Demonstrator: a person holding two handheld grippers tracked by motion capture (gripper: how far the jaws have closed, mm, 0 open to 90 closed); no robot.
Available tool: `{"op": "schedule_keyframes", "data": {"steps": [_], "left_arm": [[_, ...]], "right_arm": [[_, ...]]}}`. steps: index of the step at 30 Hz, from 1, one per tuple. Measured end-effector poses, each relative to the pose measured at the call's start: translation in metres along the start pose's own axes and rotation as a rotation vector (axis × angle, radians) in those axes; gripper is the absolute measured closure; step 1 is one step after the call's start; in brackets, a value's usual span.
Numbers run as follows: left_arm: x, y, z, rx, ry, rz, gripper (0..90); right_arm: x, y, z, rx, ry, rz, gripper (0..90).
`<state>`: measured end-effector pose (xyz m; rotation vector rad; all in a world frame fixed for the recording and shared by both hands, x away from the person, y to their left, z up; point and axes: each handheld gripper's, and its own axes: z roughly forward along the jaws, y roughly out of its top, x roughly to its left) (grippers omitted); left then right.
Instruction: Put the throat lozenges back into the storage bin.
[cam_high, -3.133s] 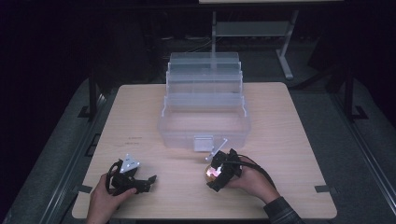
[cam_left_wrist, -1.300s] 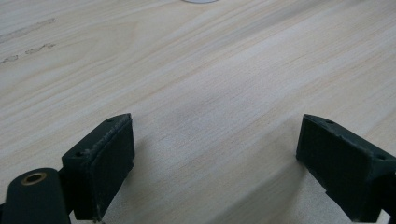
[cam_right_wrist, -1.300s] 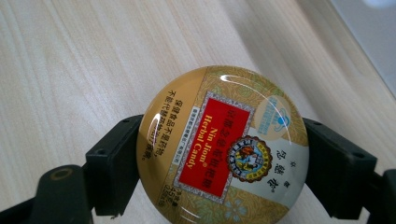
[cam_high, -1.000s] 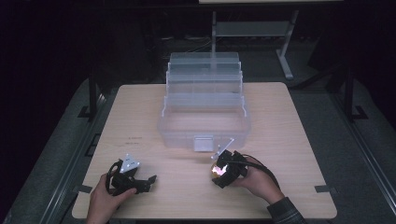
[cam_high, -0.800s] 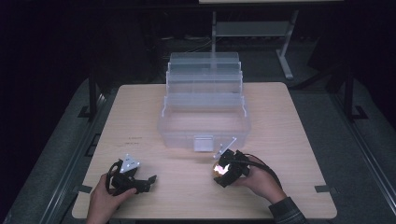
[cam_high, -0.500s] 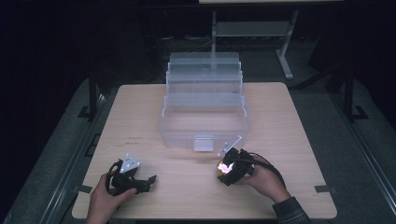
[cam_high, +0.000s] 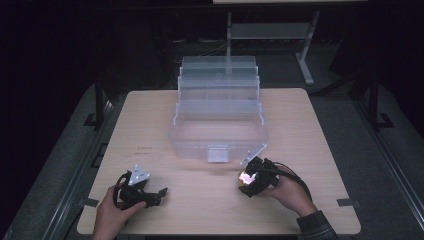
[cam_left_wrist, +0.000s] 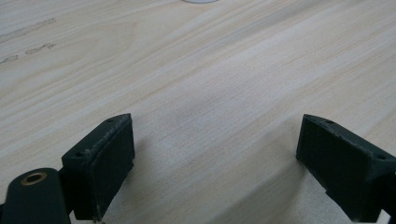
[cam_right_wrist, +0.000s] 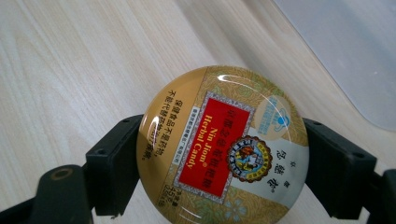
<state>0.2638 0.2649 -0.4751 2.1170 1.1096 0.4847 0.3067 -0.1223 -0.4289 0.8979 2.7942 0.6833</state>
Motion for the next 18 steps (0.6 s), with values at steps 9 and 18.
{"op": "schedule_keyframes", "data": {"steps": [9, 18], "left_arm": [[0.000, 0.000, 0.000, 0.000, 0.000, 0.000, 10.5], [0.000, 0.000, 0.000, 0.000, 0.000, 0.000, 10.5]], "right_arm": [[-0.010, -0.011, -0.011, -0.014, -0.019, 0.044, 19.6], [-0.024, -0.025, -0.023, -0.023, -0.044, 0.075, 19.6]]}}
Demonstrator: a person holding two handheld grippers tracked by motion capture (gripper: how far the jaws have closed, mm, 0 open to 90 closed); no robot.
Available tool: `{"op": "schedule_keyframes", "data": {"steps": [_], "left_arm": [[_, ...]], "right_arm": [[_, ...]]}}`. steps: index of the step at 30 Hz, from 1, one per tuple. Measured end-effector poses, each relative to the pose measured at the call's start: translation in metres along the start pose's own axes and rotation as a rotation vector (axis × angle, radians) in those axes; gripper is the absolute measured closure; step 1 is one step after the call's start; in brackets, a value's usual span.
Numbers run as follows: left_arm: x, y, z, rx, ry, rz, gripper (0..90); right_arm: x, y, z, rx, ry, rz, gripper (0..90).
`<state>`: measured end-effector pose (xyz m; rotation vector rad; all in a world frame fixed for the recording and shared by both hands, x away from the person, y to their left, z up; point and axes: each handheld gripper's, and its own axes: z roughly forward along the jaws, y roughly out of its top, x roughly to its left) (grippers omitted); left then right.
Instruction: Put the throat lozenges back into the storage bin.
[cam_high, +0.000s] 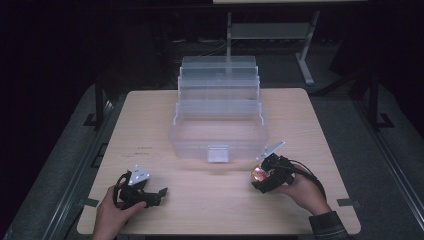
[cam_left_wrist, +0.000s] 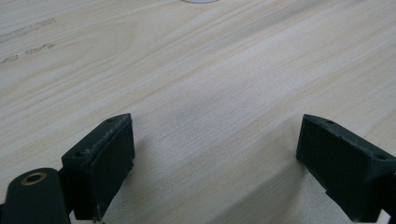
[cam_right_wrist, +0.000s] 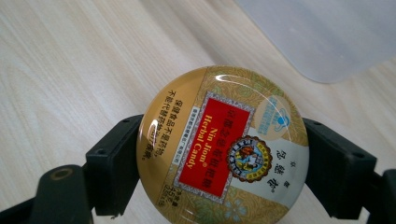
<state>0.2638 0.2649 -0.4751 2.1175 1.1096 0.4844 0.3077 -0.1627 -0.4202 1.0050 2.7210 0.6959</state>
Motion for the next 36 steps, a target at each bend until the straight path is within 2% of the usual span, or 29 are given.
{"op": "schedule_keyframes", "data": {"steps": [15, 30, 36], "left_arm": [[0.000, 0.000, 0.000, 0.002, 0.000, 0.000, 10.5], [0.000, 0.000, 0.000, 0.002, 0.000, 0.000, 10.5], [0.000, 0.000, 0.000, 0.002, 0.001, 0.002, 10.5]], "right_arm": [[-0.022, -0.012, -0.014, -0.016, -0.037, 0.046, 19.6], [-0.039, -0.018, -0.029, -0.040, -0.066, 0.090, 19.6], [-0.043, -0.016, -0.036, -0.053, -0.076, 0.093, 19.6]]}}
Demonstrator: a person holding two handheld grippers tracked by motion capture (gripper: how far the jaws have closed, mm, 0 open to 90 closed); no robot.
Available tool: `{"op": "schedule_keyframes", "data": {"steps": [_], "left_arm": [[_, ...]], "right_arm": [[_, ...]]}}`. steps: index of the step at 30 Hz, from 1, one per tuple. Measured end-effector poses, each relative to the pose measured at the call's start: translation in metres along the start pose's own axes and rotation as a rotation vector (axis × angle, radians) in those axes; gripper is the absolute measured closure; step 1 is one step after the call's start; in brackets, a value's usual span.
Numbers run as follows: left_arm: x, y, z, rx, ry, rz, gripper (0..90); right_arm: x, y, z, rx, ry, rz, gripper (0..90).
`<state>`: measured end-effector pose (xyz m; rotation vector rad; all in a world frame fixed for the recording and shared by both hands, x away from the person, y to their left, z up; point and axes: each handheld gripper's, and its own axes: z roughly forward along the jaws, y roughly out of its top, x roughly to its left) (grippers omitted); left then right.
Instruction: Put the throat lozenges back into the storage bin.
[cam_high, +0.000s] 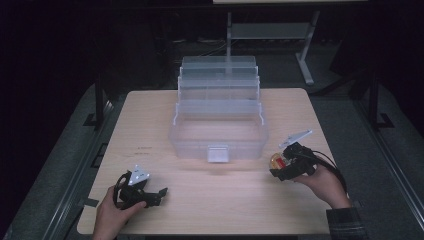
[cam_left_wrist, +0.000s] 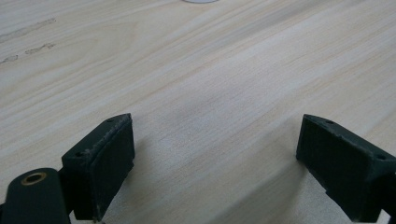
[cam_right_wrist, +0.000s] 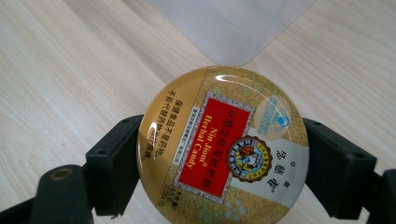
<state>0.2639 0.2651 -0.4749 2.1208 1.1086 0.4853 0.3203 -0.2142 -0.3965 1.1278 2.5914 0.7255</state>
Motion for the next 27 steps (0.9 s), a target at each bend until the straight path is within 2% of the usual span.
{"op": "schedule_keyframes", "data": {"steps": [24, 27], "left_arm": [[0.000, 0.000, 0.000, -0.003, 0.000, -0.006, 10.5], [0.000, 0.000, 0.000, -0.002, 0.000, -0.003, 10.5]], "right_arm": [[-0.011, 0.038, -0.026, -0.052, -0.016, -0.010, 19.6], [-0.013, 0.044, -0.027, -0.056, -0.007, -0.008, 19.6]]}}
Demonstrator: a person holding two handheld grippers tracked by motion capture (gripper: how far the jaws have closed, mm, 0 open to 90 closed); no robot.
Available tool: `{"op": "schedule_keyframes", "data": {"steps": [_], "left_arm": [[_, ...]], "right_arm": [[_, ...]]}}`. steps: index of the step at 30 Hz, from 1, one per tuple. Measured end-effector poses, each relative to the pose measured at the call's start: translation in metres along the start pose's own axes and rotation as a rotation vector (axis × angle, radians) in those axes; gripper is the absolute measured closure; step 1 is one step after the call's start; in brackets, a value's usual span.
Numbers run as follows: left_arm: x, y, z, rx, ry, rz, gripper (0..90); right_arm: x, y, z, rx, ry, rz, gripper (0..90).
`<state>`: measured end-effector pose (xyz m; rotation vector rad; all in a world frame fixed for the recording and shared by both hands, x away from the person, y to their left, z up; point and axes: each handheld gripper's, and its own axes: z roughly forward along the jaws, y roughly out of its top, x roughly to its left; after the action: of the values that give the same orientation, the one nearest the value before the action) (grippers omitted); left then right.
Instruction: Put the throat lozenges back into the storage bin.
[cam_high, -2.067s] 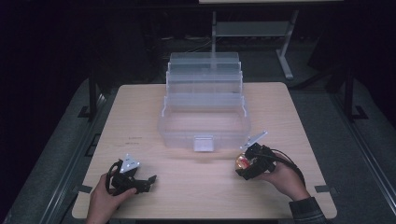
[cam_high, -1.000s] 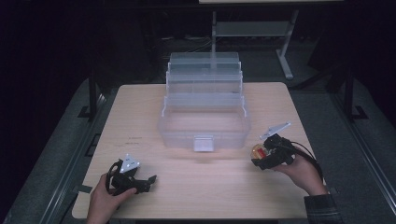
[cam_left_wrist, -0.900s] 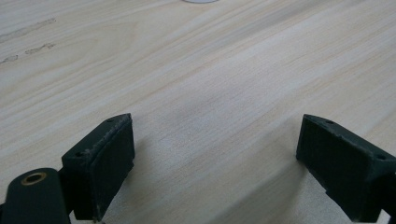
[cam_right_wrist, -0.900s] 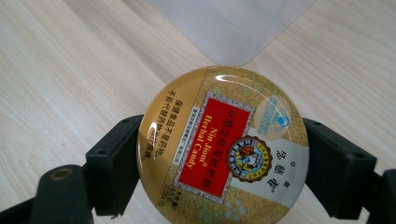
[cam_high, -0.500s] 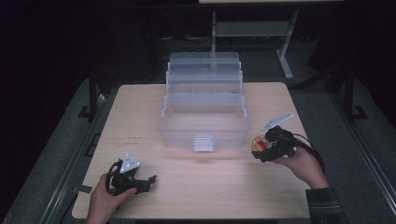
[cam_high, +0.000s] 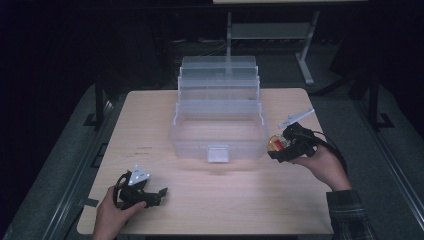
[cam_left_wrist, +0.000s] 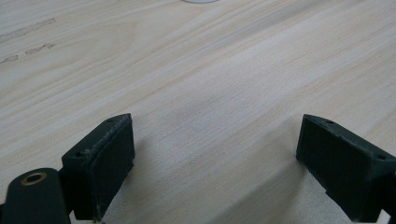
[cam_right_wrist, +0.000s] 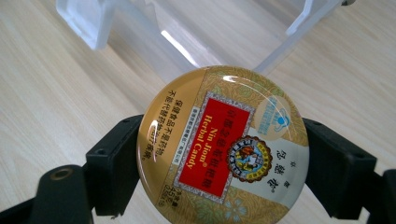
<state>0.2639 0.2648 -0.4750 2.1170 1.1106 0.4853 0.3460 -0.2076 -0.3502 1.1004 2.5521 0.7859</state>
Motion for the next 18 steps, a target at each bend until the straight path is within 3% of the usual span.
{"op": "schedule_keyframes", "data": {"steps": [18], "left_arm": [[0.000, 0.000, 0.000, 0.002, 0.000, 0.002, 10.5]], "right_arm": [[-0.014, 0.038, 0.005, 0.019, 0.002, 0.000, 19.6]]}}
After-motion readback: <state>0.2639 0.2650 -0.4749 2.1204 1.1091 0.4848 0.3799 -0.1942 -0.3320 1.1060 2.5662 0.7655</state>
